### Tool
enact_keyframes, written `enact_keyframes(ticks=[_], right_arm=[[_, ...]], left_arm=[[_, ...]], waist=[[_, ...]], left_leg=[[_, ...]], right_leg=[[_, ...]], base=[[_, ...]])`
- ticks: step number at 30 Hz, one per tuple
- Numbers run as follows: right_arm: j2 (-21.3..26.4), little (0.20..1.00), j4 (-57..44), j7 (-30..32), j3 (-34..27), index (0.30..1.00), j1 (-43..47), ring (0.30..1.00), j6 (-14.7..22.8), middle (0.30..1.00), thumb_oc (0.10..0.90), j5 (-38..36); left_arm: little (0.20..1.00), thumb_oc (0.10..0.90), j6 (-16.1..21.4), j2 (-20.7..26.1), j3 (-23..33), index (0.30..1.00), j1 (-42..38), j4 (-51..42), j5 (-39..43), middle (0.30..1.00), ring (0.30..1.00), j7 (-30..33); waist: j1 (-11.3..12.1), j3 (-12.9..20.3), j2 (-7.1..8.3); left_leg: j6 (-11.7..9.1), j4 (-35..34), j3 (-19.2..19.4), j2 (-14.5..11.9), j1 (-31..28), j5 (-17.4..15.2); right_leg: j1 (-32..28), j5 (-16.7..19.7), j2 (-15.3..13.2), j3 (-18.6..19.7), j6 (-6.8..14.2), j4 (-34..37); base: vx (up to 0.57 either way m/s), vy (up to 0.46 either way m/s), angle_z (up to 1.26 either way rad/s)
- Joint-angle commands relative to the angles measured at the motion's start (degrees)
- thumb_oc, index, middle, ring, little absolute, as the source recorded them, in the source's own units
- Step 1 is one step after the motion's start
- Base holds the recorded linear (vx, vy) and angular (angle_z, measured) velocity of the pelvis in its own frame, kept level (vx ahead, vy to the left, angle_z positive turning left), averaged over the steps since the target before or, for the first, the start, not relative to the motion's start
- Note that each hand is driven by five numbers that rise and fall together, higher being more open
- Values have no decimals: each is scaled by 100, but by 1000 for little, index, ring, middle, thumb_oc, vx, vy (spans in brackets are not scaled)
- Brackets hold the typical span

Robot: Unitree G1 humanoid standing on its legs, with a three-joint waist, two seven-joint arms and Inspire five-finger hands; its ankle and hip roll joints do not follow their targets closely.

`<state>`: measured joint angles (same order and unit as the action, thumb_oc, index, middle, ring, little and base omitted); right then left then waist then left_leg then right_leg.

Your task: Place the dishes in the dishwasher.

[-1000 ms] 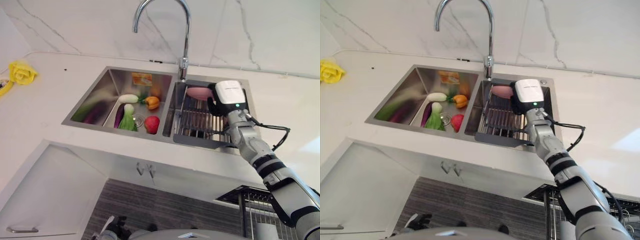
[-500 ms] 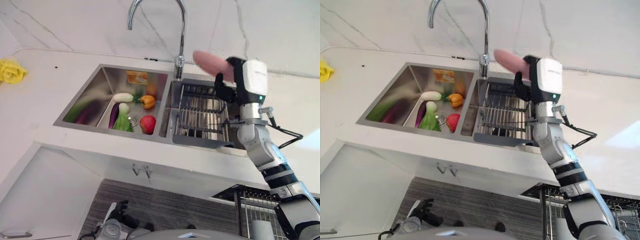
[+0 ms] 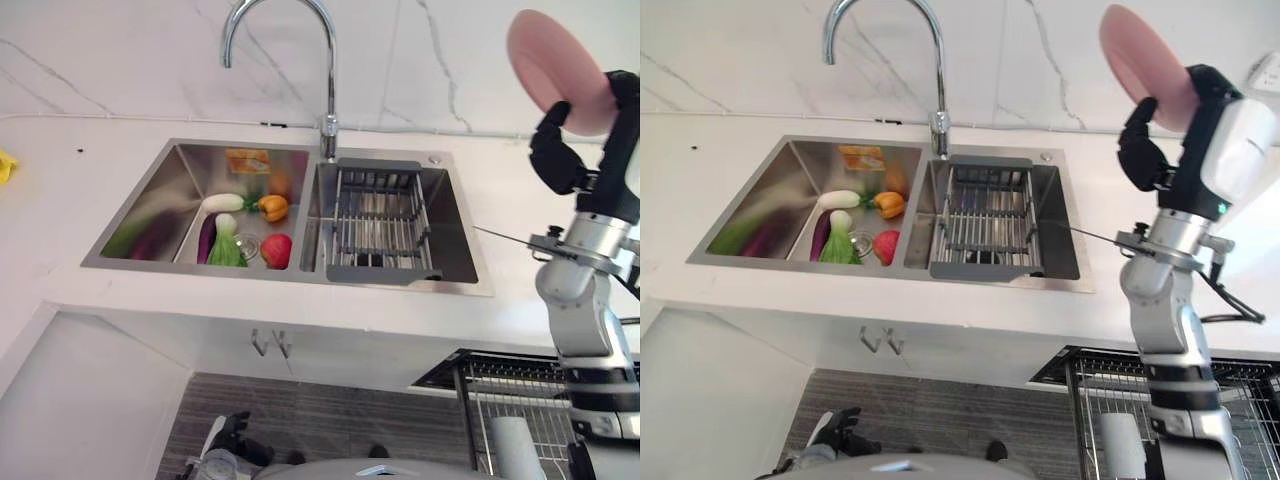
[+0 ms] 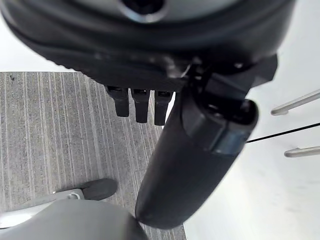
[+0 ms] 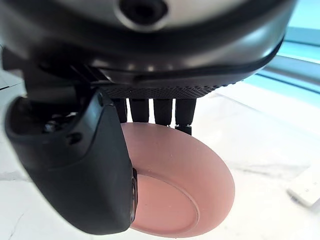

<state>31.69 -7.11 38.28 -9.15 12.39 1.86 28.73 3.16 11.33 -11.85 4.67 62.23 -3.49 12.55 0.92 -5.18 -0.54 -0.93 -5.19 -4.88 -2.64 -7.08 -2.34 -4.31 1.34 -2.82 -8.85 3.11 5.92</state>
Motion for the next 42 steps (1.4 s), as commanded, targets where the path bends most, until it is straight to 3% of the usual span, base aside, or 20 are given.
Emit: enact_keyframes(ticks=[1, 9, 12, 15, 20, 23, 26, 27, 29, 30, 32, 33, 34, 35, 36, 37, 38, 40, 42], right_arm=[[257, 300, -821, 439, -475, 300, 408, 300, 406, 300, 400, 178], [470, 300, -1283, 295, -744, 300, -10, 300, 434, 300, 400, 360], [1145, 300, -1564, -39, -1041, 300, -368, 300, 570, 300, 400, 726], [1297, 300, -1578, -102, -1090, 300, -465, 300, 605, 300, 400, 767], [1829, 300, -1683, -268, -1361, 300, -1066, 300, 646, 300, 400, 1145], [2164, 300, -1653, -282, -1442, 300, -1443, 300, 435, 300, 400, 1540], [2112, 300, -1564, -230, -1300, 300, -1365, 300, 239, 300, 400, 1745], [2019, 300, -1446, -308, -965, 300, -990, 300, 129, 300, 400, 1770], [1859, 300, -1359, -412, -409, 300, -441, 300, 165, 300, 400, 1728], [1860, 300, -1350, -408, -393, 300, -425, 300, 165, 300, 400, 1729], [1744, 300, -1264, -500, 236, 300, 74, 300, 220, 300, 400, 1744], [1653, 300, -1060, -642, 783, 300, 416, 300, 244, 300, 400, 1783], [1600, 300, -928, -749, 1125, 300, 630, 300, 228, 300, 400, 1884], [1545, 300, -785, -856, 1388, 300, 811, 300, 200, 300, 400, 1987], [1510, 300, -624, -922, 1646, 300, 953, 300, 185, 300, 400, 2086], [1437, 300, -564, -947, 1764, 300, 953, 300, 182, 300, 400, 2121], [1436, 300, -559, -945, 1771, 300, 962, 300, 181, 300, 400, 2122], [1417, 300, -479, -1104, 1950, 300, 845, 300, 253, 300, 400, 2013], [1430, 300, -504, -1093, 1925, 300, 809, 300, 257, 300, 400, 1999]], left_arm=[[900, 800, 104, 185, -77, 900, -281, 482, -306, 900, 900, 87], [900, 800, 119, 117, -85, 900, -327, 430, -355, 900, 900, 55], [900, 800, 173, 97, -168, 900, -381, 446, -603, 900, 900, -188], [900, 800, 190, 88, -184, 900, -400, 478, -669, 900, 900, -236], [900, 800, 143, 74, -329, 900, -548, 739, -1316, 900, 900, -323], [900, 800, 277, -13, -576, 900, -870, 501, -1265, 900, 900, -484], [900, 800, 294, -12, -787, 900, -1171, 375, -1382, 900, 900, -550], [900, 800, 248, 87, -916, 900, -1293, 191, -1569, 900, 900, -573], [900, 800, 183, 280, -916, 900, -1166, -16, -1611, 900, 900, -666], [900, 800, 182, 282, -908, 900, -1164, -20, -1612, 900, 900, -667], [900, 800, 69, 403, -755, 900, -920, 4, -1512, 900, 900, -663], [900, 800, -23, 429, -558, 900, -755, 80, -1300, 900, 900, -639], [900, 800, -94, 421, -387, 900, -629, 142, -1208, 900, 900, -635], [900, 800, -115, 389, -266, 900, -490, 198, -1155, 900, 900, -652], [900, 800, -131, 339, -226, 900, -427, 254, -1160, 900, 900, -649], [900, 800, -130, 276, -311, 900, -452, 371, -1200, 900, 900, -660], [900, 800, -127, 274, -307, 900, -454, 375, -1201, 900, 900, -658], [900, 800, -78, 275, -484, 900, -587, 343, -1193, 900, 900, -695], [900, 800, -84, 283, -485, 900, -585, 305, -1155, 900, 900, -670]], waist=[[41, 365, 422], [-129, 332, 404], [-320, 332, 436], [-340, 333, 436], [-579, 312, 492], [-858, 121, 526], [-921, 19, 541], [-854, -66, 547], [-647, -121, 557], [-650, -121, 556], [-394, -156, 537], [-121, -124, 599], [-71, -84, 626], [-55, -60, 616], [-104, -75, 570], [-241, -85, 536], [-234, -83, 539], [-481, -49, 506], [-448, -22, 498]], left_leg=[[-139, 27, 117, -162, -201, -504], [-144, 19, 291, -175, -215, -525], [-120, 19, 438, -152, -239, -557], [-107, 20, 501, -139, -246, -565], [6, 22, 813, -33, -296, -632], [104, 22, 1064, 92, -331, -669], [127, 39, 1342, 127, -276, -678], [172, 301, 1771, 81, -198, -783], [172, 665, 2423, -115, -69, -899], [170, 677, 2428, -120, -65, -908], [164, 878, 2986, -324, -87, -1003], [219, 928, 3507, -321, -74, -978], [257, 926, 3814, -307, -114, -969], [295, 918, 3978, -294, -183, -988], [297, 932, 4038, -301, -238, -1019], [286, 956, 4003, -337, -238, -1026], [284, 956, 4015, -334, -237, -1026], [283, 1198, 3747, -456, -138, -1104], [231, 1301, 3706, -525, -94, -1096]], right_leg=[[-311, -556, -582, 50, 525, -352], [-247, -503, -587, 185, 566, -299], [-151, -419, -604, 327, 639, -297], [-112, -393, -611, 394, 662, -303], [198, -243, -673, 734, 809, -558], [577, -26, -741, 1049, 984, -903], [765, 119, -767, 1246, 1068, -732], [1026, 382, -814, 1056, 1105, -639], [1211, 443, -961, 112, 1043, -669], [1214, 443, -957, 117, 1042, -672], [1182, 361, -1238, -1186, 979, -809], [1013, 429, -1505, -2245, 905, -948], [902, 477, -1590, -2588, 888, -1021], [840, 519, -1654, -2656, 895, -1113], [870, 488, -1686, -2332, 929, -1346], [915, 402, -1647, -1744, 941, -1557], [931, 396, -1651, -1728, 939, -1570], [690, 37, -1411, -168, 970, -1549], [619, -32, -1351, -118, 898, -1452]], base=[[37, 2, -12], [-3, 8, -17], [-3, 35, -5], [-9, 46, -25], [-14, 84, -31], [-82, 145, -41], [-149, 68, -79], [-266, 36, -128], [-215, -8, -210], [-123, 15, -256], [-222, 20, -224], [-322, -8, -208], [-256, 15, -256], [-74, -9, -375], [-1, -28, -315], [22, -39, -184], [53, -39, -5], [70, -162, 68], [47, -154, 84]])
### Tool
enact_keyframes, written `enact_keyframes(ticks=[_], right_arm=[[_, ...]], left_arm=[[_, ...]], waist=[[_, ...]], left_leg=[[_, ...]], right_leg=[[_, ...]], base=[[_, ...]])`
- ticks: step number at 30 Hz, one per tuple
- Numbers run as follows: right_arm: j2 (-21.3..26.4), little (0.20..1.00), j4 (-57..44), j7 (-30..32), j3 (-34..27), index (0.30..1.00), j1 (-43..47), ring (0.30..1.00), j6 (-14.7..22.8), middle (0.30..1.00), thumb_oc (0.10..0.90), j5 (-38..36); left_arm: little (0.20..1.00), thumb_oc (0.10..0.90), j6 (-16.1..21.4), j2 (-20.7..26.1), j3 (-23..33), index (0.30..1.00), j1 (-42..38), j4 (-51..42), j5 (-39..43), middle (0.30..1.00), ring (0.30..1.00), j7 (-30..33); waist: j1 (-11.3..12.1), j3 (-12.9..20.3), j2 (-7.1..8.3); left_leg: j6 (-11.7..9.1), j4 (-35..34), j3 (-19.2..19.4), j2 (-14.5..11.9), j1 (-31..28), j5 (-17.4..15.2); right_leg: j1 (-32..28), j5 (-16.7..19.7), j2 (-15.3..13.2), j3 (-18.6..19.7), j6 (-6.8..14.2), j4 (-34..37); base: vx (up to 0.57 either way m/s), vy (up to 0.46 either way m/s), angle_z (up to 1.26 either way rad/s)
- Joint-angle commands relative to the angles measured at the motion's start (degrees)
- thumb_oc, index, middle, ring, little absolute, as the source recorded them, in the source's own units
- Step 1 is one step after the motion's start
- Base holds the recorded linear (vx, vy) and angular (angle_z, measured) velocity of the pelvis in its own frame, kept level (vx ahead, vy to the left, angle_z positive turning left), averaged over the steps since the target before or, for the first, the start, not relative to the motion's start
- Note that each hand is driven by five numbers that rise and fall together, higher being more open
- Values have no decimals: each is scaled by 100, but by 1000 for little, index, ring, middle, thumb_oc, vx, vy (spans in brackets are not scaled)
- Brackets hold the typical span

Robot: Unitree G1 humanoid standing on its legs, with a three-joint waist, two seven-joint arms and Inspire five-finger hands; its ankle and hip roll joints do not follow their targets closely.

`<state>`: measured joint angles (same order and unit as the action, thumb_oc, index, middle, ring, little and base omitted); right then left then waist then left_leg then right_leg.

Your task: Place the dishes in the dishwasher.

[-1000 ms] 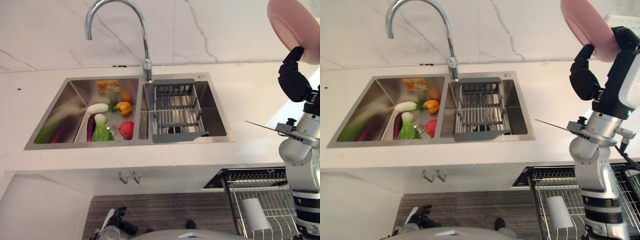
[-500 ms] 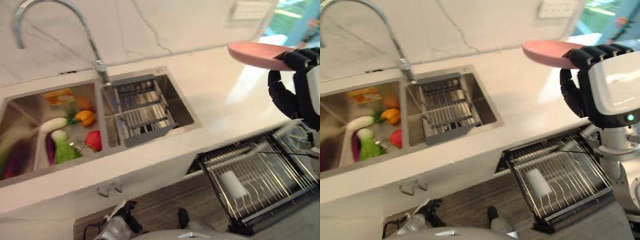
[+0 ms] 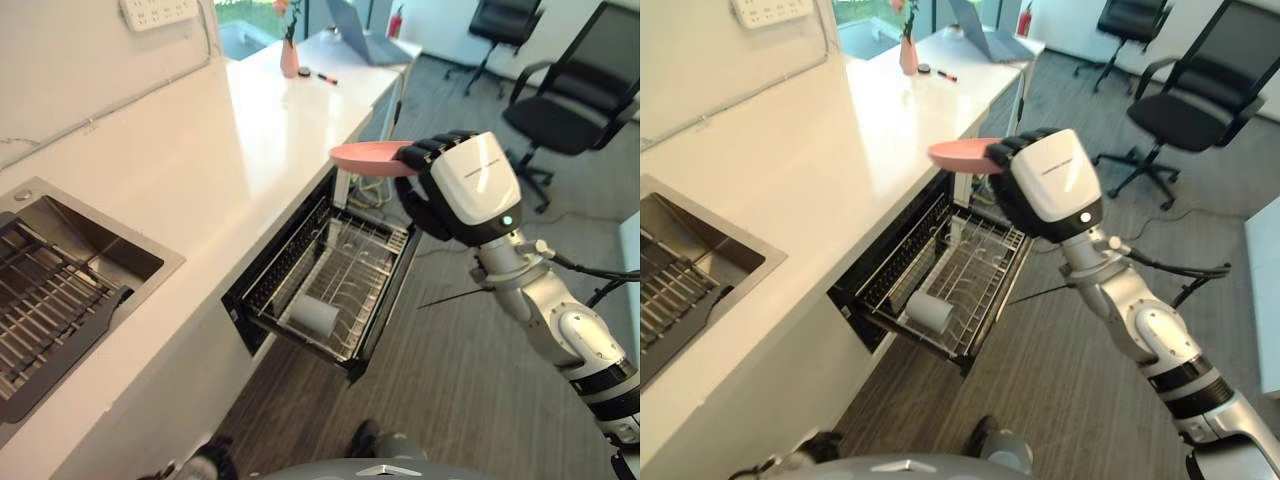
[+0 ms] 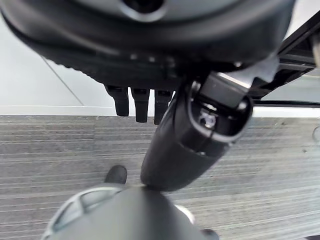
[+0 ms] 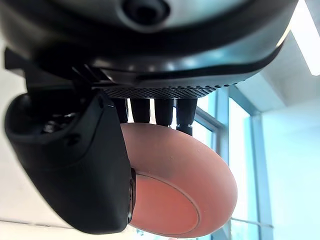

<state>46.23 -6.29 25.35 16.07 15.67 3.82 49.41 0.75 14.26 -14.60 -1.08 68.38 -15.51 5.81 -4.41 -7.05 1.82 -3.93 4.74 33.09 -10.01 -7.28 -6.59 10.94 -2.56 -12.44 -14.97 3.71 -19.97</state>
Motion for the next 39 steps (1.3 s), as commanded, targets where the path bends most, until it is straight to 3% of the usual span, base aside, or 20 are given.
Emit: enact_keyframes(ticks=[1, 4, 8, 13, 25, 33, 39], right_arm=[[-17, 300, -531, 181, -522, 300, 497, 300, 73, 300, 400, -118], [-10, 300, -315, 94, -256, 300, 423, 300, 158, 300, 400, -193], [104, 300, -224, 0, -38, 300, 437, 300, 225, 300, 400, -171], [359, 300, -403, -2, -354, 300, -388, 300, 269, 300, 400, 12], [162, 300, -58, 38, -504, 300, -1156, 300, 215, 300, 400, 221], [-130, 300, 882, -43, 157, 300, -770, 300, 139, 300, 400, 216], [-310, 300, 1655, -49, 555, 300, -353, 300, 7, 300, 400, 151]], left_arm=[[900, 800, 161, -13, -196, 900, -47, -316, 141, 900, 900, 40], [900, 800, 186, -122, -138, 900, -38, -488, 487, 900, 900, 113], [900, 800, 198, -294, -143, 900, -16, -437, 630, 900, 900, 128], [900, 800, 193, -438, -61, 900, -81, -312, 488, 900, 900, 147], [900, 800, 327, -433, 32, 900, 133, -324, 719, 900, 900, 243], [900, 800, 329, -372, 65, 900, 228, -374, 845, 900, 900, 281], [900, 800, 173, -481, 274, 900, 216, 255, 830, 900, 900, 433]], waist=[[118, 193, 285], [235, 293, 232], [278, 306, 139], [394, 275, 58], [572, 257, 25], [767, 205, 29], [947, 200, 31]], left_leg=[[495, 438, -83, 147, -10, -647], [288, 508, -284, -37, 34, -502], [155, 406, -497, -92, 79, -339], [43, 180, -819, -114, 137, -175], [-14, -110, -1089, -32, 162, -28], [1, -158, -1229, 62, 248, -9], [10, -307, -1400, 155, 342, 60]], right_leg=[[-973, 348, -384, 427, 882, 1228], [-1369, 209, -172, 12, 782, 1730], [-1626, 142, -29, -234, 714, 2022], [-1760, 34, 57, -576, 642, 2063], [-1881, -24, 83, -881, 597, 2083], [-1893, 20, 11, -1063, 623, 2093], [-1883, 59, -28, -1208, 629, 2159]], base=[[38, -161, 46], [89, -238, 11], [49, -123, 26], [35, -52, 39], [27, -5, 24], [18, 20, 8], [22, 24, 19]])
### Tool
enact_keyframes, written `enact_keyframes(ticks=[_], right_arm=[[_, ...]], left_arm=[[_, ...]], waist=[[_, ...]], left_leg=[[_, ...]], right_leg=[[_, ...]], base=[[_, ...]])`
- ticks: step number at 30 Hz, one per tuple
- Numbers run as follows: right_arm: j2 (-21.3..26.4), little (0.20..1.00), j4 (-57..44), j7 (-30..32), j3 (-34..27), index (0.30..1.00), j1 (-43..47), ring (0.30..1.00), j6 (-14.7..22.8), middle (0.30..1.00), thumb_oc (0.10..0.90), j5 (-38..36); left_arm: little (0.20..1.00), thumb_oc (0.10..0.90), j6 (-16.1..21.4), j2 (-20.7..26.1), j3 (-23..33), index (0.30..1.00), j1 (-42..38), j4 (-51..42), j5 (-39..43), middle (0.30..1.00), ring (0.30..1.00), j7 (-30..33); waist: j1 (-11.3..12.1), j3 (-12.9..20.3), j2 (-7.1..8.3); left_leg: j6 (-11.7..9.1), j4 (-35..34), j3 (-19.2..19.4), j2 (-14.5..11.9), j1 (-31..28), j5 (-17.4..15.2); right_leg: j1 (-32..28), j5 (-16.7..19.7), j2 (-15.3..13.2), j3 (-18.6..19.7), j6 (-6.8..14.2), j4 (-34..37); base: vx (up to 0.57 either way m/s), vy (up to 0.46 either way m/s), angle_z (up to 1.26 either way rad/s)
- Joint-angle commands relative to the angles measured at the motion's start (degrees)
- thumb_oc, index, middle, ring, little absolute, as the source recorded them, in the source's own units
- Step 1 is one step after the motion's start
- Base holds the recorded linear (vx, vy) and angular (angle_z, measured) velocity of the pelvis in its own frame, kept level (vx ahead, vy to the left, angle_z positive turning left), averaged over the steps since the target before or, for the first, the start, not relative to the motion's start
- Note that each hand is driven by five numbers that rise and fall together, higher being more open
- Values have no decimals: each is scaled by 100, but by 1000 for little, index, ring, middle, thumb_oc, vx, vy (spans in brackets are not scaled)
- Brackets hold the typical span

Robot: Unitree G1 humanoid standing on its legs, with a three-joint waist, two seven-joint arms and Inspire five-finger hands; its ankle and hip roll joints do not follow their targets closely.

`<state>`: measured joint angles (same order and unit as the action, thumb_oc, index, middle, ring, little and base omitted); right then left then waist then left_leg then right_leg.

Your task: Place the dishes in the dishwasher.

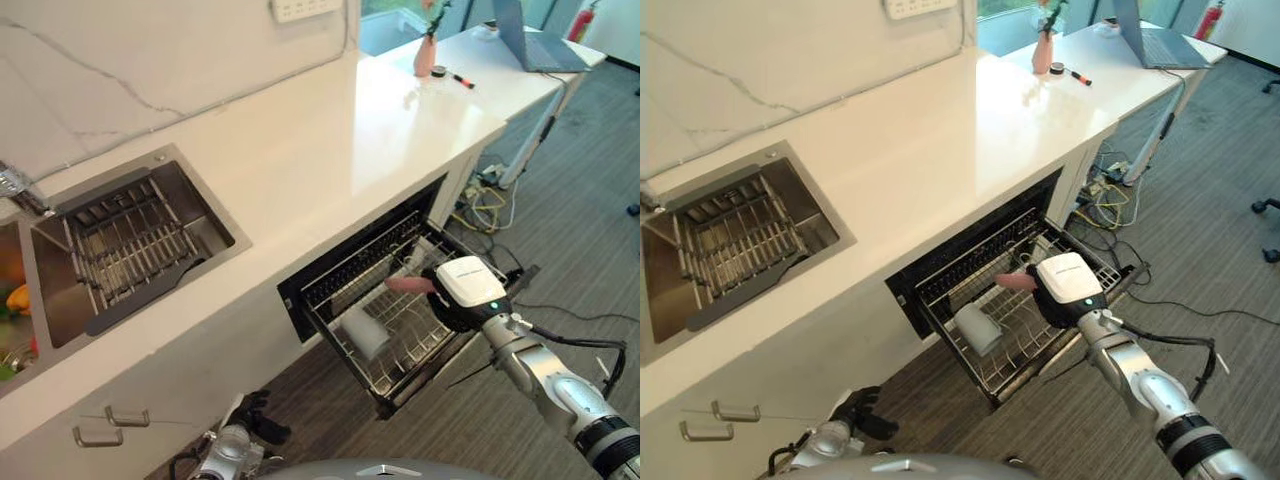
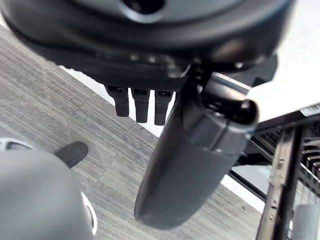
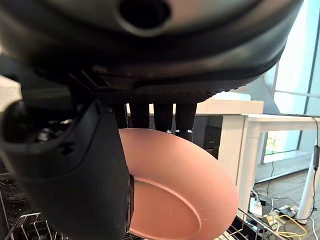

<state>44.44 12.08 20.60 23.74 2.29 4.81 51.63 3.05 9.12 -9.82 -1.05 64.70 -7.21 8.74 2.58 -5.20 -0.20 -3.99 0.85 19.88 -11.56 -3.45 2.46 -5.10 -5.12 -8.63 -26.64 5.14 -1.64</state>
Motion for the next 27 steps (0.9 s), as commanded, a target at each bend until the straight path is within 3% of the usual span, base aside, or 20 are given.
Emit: enact_keyframes(ticks=[1, 10, 18, 19, 20, 24, 27], right_arm=[[-182, 300, 43, 421, -103, 300, 1063, 300, -117, 300, 400, -97], [-808, 300, 1803, 435, 406, 300, 1283, 300, -346, 300, 400, -175], [-1356, 300, 2656, 319, 721, 300, 1271, 300, -432, 300, 400, -105], [-1367, 538, 2671, 327, 727, 538, 1278, 538, -432, 538, 558, -105], [-1600, 900, 2844, 301, 692, 900, 1201, 900, -444, 900, 800, -267], [-1714, 900, 2700, 170, 666, 900, 1077, 900, -380, 900, 800, -514], [-1765, 900, 2392, 53, 370, 900, 776, 900, -293, 900, 800, -1160]], left_arm=[[900, 800, -58, 2, -200, 900, 207, 702, 67, 900, 900, 127], [900, 800, 75, 102, -278, 900, 267, 468, 196, 900, 900, 220], [900, 800, 94, 173, -366, 900, 310, 457, 158, 900, 900, 198], [900, 800, 94, 177, -364, 900, 311, 457, 159, 900, 900, 197], [900, 800, 95, 142, -398, 900, 280, 431, 189, 900, 900, 187], [900, 800, 92, 101, -431, 900, 276, 360, 251, 900, 900, 167], [900, 800, 69, 86, -452, 900, 282, 289, 279, 900, 900, 133]], waist=[[325, -9, 239], [666, -48, 245], [742, -29, 202], [738, -29, 206], [729, -27, 185], [692, -22, 191], [593, -17, 205]], left_leg=[[10, 51, -170, 340, 7, -813], [-5, -20, -543, 439, 172, -730], [-1, -6, -696, 504, 189, -733], [0, -6, -698, 505, 189, -733], [7, -16, -701, 516, 178, -736], [14, -24, -710, 524, 141, -742], [19, -31, -699, 526, 106, -760]], right_leg=[[-288, 323, -405, -114, 484, 337], [-399, 295, -414, -493, 455, 406], [-495, 270, -432, -644, 447, 382], [-496, 269, -432, -646, 448, 382], [-519, 274, -435, -663, 449, 393], [-532, 273, -442, -654, 447, 382], [-556, 269, -447, -640, 449, 390]], base=[[14, -3, 18], [6, -21, 36], [7, -1, 19], [-2, 10, 4], [5, 13, 3], [0, 0, 0], [0, 0, 0]])
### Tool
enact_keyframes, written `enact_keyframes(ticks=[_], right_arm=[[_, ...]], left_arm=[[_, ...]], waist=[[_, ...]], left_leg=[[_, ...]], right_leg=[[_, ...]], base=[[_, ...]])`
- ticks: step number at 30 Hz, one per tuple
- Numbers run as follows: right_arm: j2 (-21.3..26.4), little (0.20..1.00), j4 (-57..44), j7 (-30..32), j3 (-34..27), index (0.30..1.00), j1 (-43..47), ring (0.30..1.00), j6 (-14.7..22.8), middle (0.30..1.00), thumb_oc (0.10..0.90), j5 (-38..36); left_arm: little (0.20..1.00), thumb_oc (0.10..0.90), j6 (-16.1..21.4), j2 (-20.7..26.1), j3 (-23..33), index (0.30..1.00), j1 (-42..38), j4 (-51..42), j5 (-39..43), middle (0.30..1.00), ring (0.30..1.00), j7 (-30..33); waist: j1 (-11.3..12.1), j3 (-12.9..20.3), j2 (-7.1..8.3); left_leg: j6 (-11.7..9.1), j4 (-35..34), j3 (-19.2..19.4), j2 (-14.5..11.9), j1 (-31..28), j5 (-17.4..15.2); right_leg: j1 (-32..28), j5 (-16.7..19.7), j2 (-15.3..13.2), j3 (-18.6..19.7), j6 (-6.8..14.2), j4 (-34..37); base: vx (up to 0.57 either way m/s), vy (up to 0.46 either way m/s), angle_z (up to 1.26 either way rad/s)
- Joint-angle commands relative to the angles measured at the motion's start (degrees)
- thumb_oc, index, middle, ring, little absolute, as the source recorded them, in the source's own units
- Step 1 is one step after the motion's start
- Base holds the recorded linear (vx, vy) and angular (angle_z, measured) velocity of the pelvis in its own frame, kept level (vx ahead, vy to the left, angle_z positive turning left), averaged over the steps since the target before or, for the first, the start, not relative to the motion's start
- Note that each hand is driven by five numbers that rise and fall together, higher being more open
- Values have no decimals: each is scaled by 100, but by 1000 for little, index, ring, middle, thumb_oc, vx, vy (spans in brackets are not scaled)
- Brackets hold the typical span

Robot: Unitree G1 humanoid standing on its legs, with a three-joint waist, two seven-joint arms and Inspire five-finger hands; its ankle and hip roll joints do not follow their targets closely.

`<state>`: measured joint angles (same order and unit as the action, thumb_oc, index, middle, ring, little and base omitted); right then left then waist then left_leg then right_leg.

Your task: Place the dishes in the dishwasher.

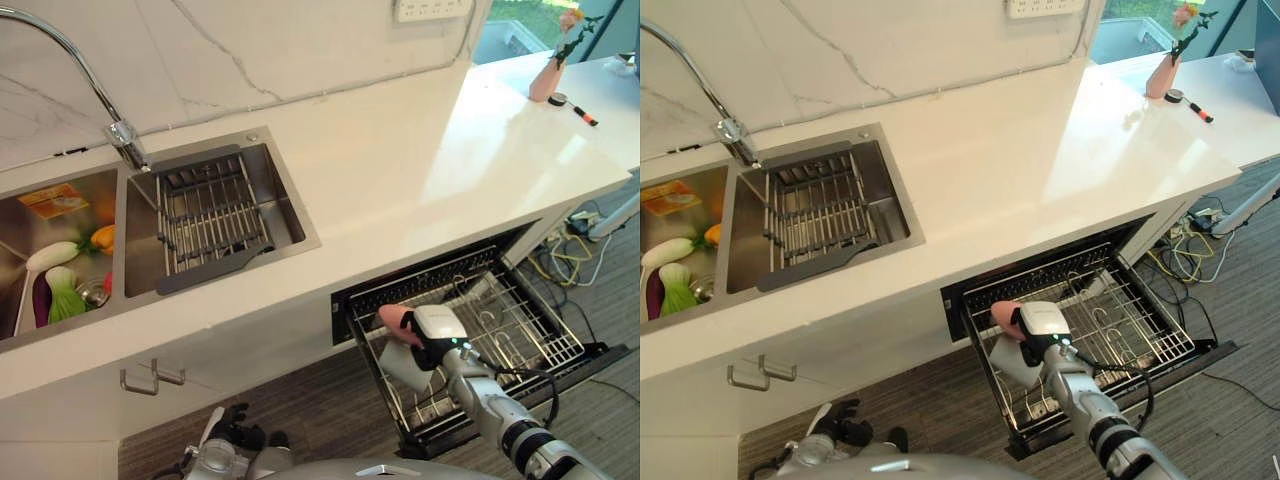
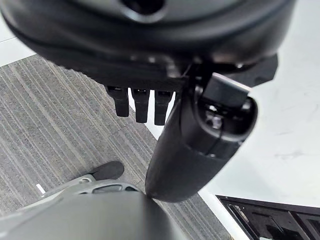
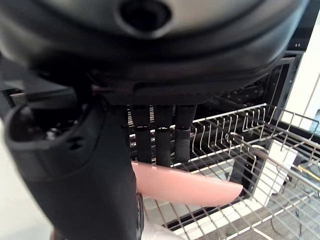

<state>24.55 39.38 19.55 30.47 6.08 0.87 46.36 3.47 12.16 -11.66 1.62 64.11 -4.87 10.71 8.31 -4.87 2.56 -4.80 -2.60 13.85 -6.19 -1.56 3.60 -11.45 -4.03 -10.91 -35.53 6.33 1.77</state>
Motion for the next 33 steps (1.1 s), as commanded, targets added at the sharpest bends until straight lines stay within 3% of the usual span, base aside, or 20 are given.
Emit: enact_keyframes(ticks=[1, 3, 5, 7, 9, 12, 15, 19, 20, 22, 24, 26, 30, 33], right_arm=[[224, 900, -338, 158, -303, 900, 397, 900, 100, 900, 800, -632], [-141, 900, -688, 436, -1072, 900, 152, 900, 275, 900, 800, -2397], [-161, 900, -973, 367, -1155, 900, 32, 900, 361, 900, 800, -2660], [7, 900, -1763, -134, -1285, 900, -460, 900, 587, 900, 800, -3018], [128, 900, -2044, -260, -1344, 900, -654, 900, 611, 900, 800, -3034], [391, 900, -2854, -264, -1815, 900, -1040, 900, 700, 900, 800, -2936], [545, 900, -3648, 91, -2585, 900, -1225, 900, 735, 900, 800, -2850], [638, 900, -3887, 740, -3609, 900, -1293, 900, 555, 900, 800, -2577], [665, 578, -3698, 920, -3882, 578, -1389, 578, 431, 578, 585, -2436], [683, 300, -3398, 1066, -4069, 300, -1455, 300, 325, 300, 400, -2369], [413, 300, -1916, 1588, -4781, 300, -1805, 300, 4, 300, 400, -2729], [345, 300, -1449, 1680, -4821, 300, -1818, 300, -47, 300, 400, -2866], [49, 300, -90, 1741, -4683, 300, -1663, 300, -76, 300, 400, -3535], [-254, 300, -32, 1530, -4233, 300, -1530, 300, -3, 300, 400, -3751]], left_arm=[[900, 800, 27, -218, -268, 900, 15, 348, 45, 900, 900, -64], [900, 800, -98, -260, -171, 900, 35, 464, 169, 900, 900, 61], [900, 800, -123, -245, -137, 900, 39, 463, 170, 900, 900, 69], [900, 800, -122, -179, -12, 900, 52, 405, 103, 900, 900, 28], [900, 800, -125, -174, 6, 900, 66, 373, 85, 900, 900, 2], [900, 800, -70, -166, 95, 900, 18, 245, 192, 900, 900, -95], [900, 800, -36, -191, 117, 900, -11, 119, 335, 900, 900, -126], [900, 800, -123, -250, 201, 900, 21, 247, 451, 900, 900, -187], [900, 800, -130, -269, 248, 900, 22, 295, 459, 900, 900, -206], [900, 800, -134, -288, 261, 900, 30, 340, 449, 900, 900, -217], [900, 800, -118, -363, 250, 900, 139, 419, 468, 900, 900, -307], [900, 800, -112, -385, 228, 900, 151, 442, 474, 900, 900, -333], [900, 800, -141, -462, 139, 900, 147, 662, 502, 900, 900, -366], [900, 800, -156, -492, 131, 900, 146, 789, 573, 900, 900, -367]], waist=[[20, -49, -70], [-171, -46, -76], [-216, -46, -74], [-354, -51, -72], [-375, -47, -72], [-581, -54, -52], [-766, -51, -83], [-949, -29, -143], [-991, -19, -157], [-1010, -10, -172], [-1105, 36, -218], [-1108, 40, -228], [-1074, 46, -277], [-1001, 34, -307]], left_leg=[[100, 314, -96, -11, -83, -874], [124, 285, 21, 5, -159, -870], [130, 267, 61, 4, -190, -867], [129, 233, 122, -4, -246, -872], [126, 230, 132, -10, -268, -877], [114, 270, 251, -52, -376, -934], [111, 298, 390, -90, -454, -983], [148, 337, 621, -110, -540, -1043], [152, 335, 673, -115, -572, -1054], [156, 322, 706, -115, -603, -1060], [173, 201, 693, -97, -663, -1041], [178, 152, 669, -87, -665, -1020], [200, -163, 545, 1, -648, -889], [184, -213, 432, 47, -522, -841]], right_leg=[[79, 160, -219, 249, 330, 49], [155, 177, -243, 411, 332, 2], [177, 175, -248, 461, 331, -15], [213, 156, -259, 560, 319, -54], [200, 149, -251, 569, 318, -53], [227, 130, -218, 716, 320, -69], [286, 132, -210, 896, 333, -89], [400, 148, -188, 1155, 343, -129], [417, 153, -185, 1206, 343, -136], [415, 159, -179, 1235, 345, -132], [399, 170, -170, 1225, 352, -116], [397, 174, -169, 1216, 357, -116], [414, 187, -196, 1122, 381, -102], [419, 195, -238, 978, 385, -73]], base=[[0, 0, 0], [-3, 49, -2], [-12, 34, -30], [-5, 14, -49], [2, -8, -14], [11, -2, -14], [10, 24, -42], [18, 34, -44], [13, 28, -51], [10, 17, -22], [0, 19, -11], [-11, 2, 3], [-45, 6, 4], [-65, 1, 11]])
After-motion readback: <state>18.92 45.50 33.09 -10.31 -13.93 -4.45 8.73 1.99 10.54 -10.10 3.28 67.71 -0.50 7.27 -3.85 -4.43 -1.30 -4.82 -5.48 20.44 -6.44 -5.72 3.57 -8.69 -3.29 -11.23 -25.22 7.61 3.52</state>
